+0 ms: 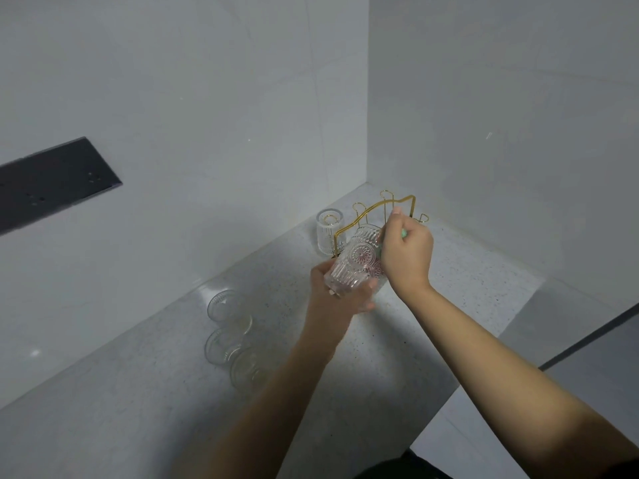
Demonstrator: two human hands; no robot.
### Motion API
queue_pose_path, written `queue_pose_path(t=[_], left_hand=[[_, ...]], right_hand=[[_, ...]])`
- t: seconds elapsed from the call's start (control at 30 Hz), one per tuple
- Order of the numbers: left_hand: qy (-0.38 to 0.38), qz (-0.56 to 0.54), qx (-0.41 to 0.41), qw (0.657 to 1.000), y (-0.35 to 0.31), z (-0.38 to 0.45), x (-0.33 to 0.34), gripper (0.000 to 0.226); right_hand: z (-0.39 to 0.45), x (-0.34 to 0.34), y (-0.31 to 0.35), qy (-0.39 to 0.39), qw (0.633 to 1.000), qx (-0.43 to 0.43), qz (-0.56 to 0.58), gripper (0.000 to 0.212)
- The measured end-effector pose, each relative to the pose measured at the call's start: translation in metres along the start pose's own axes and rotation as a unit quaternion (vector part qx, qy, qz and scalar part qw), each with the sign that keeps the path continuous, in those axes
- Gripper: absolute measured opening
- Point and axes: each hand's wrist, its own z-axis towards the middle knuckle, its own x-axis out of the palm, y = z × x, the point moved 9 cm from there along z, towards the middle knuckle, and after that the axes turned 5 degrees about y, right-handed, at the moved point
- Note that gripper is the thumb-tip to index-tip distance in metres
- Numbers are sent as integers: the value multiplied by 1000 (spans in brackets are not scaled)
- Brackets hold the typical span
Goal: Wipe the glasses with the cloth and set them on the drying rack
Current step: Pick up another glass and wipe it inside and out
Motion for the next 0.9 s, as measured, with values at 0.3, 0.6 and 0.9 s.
queue_pose_path(t=[0.3, 0.6, 0.9], left_hand=[[100, -209, -157, 960, 23, 12, 43, 63], [42, -139, -48, 988, 9, 54, 50, 35], [-55, 114, 28, 992, -9, 111, 53, 72]], right_hand=[[19, -17, -12, 3, 999, 2, 48, 53], [55, -27, -42, 7, 999, 18, 33, 57], [116, -19, -90, -40, 989, 136, 37, 56]])
